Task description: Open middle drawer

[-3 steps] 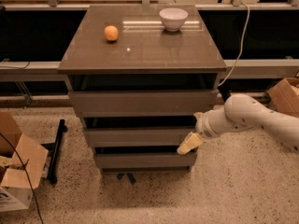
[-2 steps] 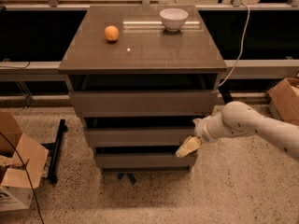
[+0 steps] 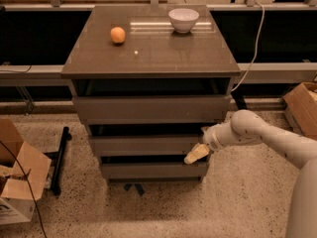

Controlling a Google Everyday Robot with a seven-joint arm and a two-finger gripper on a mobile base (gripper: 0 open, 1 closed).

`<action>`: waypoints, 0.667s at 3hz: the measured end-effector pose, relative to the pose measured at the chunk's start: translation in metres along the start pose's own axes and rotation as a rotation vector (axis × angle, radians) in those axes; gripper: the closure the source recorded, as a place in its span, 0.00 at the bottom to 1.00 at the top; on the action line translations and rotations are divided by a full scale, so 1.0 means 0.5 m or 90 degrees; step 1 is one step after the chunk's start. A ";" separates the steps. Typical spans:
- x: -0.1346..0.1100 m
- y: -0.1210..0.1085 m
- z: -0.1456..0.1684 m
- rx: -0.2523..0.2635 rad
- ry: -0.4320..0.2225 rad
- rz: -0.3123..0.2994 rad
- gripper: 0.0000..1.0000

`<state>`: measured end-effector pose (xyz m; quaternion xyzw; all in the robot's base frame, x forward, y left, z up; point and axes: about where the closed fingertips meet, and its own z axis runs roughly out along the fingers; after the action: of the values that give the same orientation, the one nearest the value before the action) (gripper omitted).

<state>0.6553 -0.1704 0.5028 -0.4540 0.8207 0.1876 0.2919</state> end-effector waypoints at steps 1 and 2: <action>-0.009 -0.052 0.049 -0.009 -0.031 0.003 0.00; -0.001 -0.086 0.102 -0.028 -0.047 0.021 0.00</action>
Offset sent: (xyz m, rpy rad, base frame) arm 0.0800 0.0066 -0.0694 0.1433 0.0408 -0.0107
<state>0.7083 -0.1632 0.4627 -0.4396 0.8123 0.2268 0.3089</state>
